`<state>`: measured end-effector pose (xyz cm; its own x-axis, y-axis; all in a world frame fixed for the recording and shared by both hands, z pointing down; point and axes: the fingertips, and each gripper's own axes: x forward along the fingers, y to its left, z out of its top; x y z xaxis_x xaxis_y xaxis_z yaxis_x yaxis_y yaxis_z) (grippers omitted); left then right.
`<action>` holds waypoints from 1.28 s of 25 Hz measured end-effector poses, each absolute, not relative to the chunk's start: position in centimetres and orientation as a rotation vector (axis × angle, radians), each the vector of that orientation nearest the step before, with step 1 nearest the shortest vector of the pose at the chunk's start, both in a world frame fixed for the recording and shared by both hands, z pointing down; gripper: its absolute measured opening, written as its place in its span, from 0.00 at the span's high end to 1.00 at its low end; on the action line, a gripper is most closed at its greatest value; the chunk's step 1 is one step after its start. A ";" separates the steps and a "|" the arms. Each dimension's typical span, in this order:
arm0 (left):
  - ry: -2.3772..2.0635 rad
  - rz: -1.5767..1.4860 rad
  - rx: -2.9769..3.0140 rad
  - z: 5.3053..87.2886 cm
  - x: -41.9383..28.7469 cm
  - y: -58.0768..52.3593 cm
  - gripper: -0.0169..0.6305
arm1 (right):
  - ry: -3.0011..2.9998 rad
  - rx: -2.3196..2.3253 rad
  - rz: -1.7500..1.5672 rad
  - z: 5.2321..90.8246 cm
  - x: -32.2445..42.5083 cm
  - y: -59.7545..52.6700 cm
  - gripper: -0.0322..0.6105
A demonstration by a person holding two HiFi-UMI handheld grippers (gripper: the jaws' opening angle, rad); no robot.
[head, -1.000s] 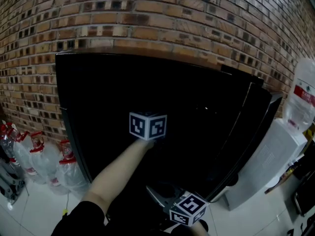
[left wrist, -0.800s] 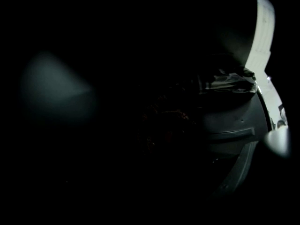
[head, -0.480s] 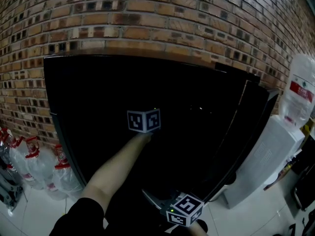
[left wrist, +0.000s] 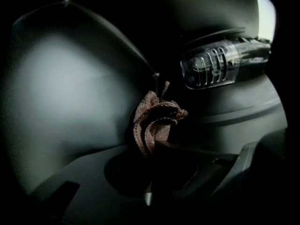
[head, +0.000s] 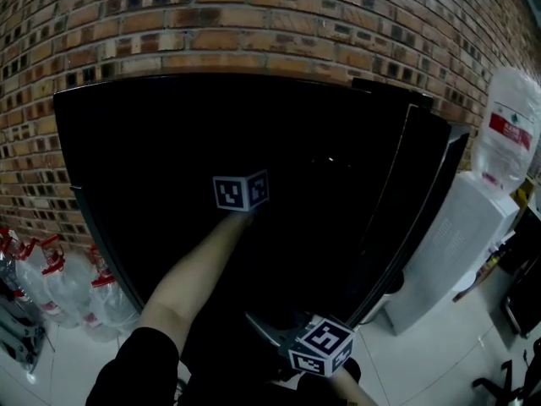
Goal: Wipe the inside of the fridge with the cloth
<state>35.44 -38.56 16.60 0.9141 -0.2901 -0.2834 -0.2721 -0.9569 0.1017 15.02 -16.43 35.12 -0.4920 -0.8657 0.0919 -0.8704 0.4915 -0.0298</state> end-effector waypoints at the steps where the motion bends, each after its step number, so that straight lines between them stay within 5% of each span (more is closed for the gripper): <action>1: -0.444 -0.460 3.012 16.7 35.3 -38.6 0.89 | -2.655 1.557 0.118 35.1 15.1 -16.2 0.88; 17: -0.026 -0.491 3.031 21.3 24.8 -23.0 0.89 | -2.646 1.609 0.152 35.4 14.5 -11.7 0.88; 25: 0.564 -0.427 3.006 23.4 24.6 -14.5 0.89 | -2.645 1.600 0.179 36.7 14.1 -11.8 0.88; 32: 0.592 -0.461 2.941 24.1 26.2 -15.0 0.89 | -2.665 1.604 0.217 37.3 14.9 -11.9 0.88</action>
<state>26.22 -15.00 24.12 0.8781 0.3607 -0.3144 0.3930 -0.9185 0.0436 14.87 -11.88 37.34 -0.4703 -0.8777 0.0920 -0.8810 0.4609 -0.1065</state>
